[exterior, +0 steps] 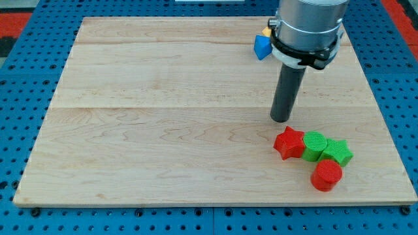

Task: Move the arm towards top right

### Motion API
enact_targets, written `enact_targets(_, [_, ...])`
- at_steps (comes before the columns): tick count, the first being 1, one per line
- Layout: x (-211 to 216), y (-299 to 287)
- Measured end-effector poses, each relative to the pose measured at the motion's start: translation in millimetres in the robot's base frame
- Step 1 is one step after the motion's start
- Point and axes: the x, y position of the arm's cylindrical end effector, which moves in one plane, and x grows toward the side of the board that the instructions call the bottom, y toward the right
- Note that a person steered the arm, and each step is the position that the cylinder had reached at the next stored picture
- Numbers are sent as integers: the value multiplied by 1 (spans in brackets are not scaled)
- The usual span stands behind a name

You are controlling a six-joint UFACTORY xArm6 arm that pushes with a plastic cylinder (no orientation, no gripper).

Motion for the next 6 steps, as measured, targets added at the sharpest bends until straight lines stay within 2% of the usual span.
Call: enact_targets(6, [-9, 7])
